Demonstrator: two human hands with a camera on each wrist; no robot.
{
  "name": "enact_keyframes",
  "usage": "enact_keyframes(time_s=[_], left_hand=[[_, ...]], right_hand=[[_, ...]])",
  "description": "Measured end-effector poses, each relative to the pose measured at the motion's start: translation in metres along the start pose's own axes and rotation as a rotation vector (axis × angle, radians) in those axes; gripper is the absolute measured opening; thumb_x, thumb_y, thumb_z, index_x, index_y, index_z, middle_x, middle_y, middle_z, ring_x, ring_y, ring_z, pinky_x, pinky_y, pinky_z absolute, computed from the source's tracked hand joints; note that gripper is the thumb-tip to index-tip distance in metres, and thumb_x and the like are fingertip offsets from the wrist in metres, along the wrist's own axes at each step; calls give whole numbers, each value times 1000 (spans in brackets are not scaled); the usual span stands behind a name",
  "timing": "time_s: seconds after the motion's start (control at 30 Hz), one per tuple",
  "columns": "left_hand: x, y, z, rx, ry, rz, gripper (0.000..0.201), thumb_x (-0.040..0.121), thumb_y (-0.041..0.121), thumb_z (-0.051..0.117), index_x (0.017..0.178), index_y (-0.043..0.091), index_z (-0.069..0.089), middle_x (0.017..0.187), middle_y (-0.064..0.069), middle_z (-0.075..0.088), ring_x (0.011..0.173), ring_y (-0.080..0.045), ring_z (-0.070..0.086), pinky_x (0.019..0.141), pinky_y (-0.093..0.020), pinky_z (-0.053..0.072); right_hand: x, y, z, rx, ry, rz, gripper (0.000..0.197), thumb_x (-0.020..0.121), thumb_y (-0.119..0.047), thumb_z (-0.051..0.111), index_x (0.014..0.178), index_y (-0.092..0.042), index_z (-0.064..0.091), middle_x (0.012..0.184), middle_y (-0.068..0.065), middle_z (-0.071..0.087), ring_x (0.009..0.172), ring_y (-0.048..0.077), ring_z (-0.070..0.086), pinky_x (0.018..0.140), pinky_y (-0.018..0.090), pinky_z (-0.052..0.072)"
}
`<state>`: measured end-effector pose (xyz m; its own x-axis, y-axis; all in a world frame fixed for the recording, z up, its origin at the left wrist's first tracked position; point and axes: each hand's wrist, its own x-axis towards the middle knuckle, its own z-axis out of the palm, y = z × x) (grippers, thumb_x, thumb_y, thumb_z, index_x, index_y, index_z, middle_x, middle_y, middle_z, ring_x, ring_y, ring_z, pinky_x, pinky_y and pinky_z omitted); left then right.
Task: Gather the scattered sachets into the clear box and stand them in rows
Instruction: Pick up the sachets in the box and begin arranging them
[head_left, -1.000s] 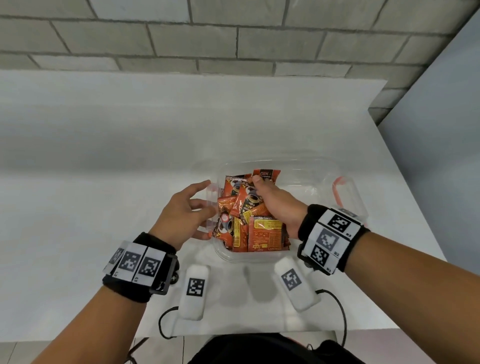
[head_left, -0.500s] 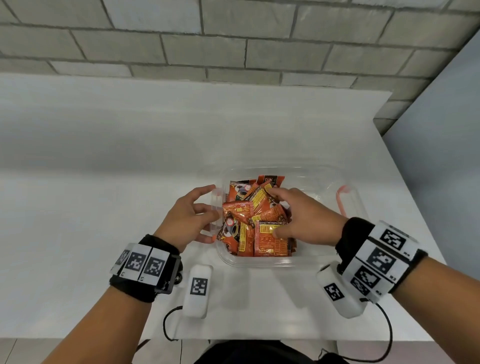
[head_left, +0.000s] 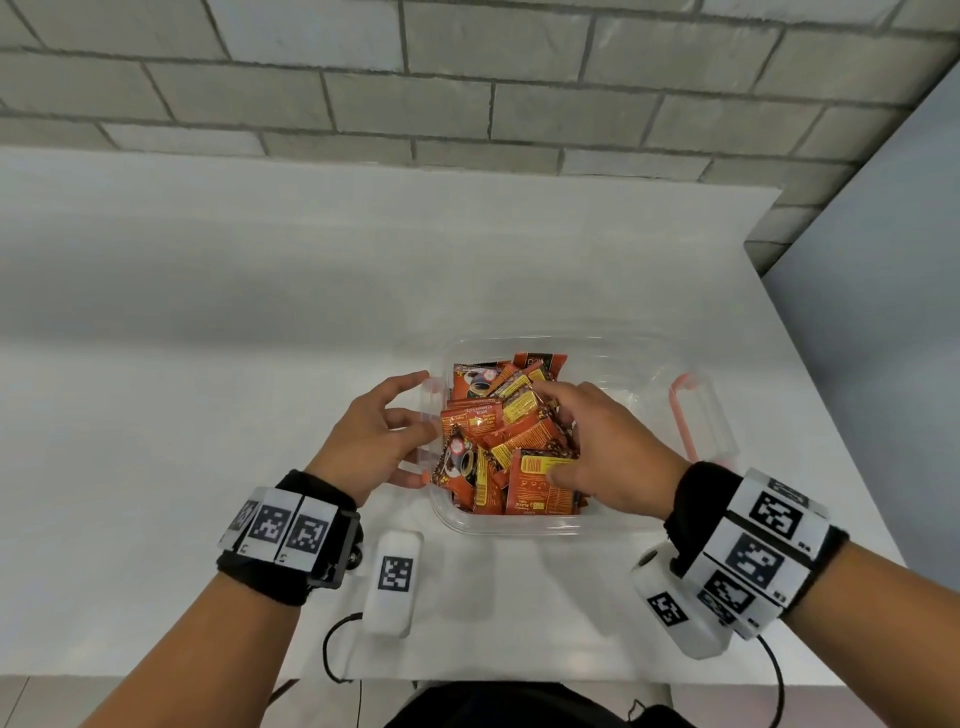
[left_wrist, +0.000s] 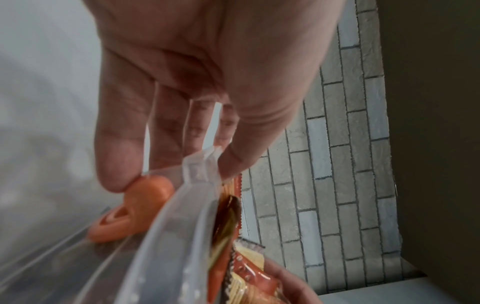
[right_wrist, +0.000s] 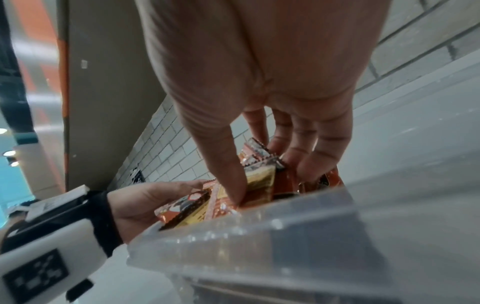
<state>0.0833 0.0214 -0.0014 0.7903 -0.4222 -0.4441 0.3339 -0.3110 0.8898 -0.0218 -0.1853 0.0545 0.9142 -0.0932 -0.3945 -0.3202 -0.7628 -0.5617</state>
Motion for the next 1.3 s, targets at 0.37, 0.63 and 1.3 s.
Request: enact_keyframes(time_s=[0.37, 0.63, 1.3], left_hand=[[-2, 4, 2, 15, 8, -6, 53, 87, 7, 67, 132, 30, 49, 96, -10, 70, 69, -21, 69, 55, -34, 56], [-3, 5, 0, 7, 5, -19, 54, 88, 8, 67, 134, 30, 49, 100, -10, 71, 73, -25, 69, 58, -36, 58], [-45, 87, 80, -115, -175, 132, 96, 62, 75, 68, 141, 26, 41, 119, -2, 65, 99, -22, 68, 68, -35, 56]], right_hand=[[15, 0, 4, 165, -131, 97, 65, 87, -17, 67, 141, -18, 31, 85, -10, 51, 63, 5, 50, 47, 9, 36], [17, 16, -2, 349, -92, 70, 39, 84, -7, 67, 116, -23, 53, 106, 5, 66, 85, 20, 66, 80, 36, 57], [-18, 17, -93, 700, -1, -316, 34, 75, 2, 65, 101, -18, 54, 94, 1, 66, 87, 16, 66, 80, 36, 56]])
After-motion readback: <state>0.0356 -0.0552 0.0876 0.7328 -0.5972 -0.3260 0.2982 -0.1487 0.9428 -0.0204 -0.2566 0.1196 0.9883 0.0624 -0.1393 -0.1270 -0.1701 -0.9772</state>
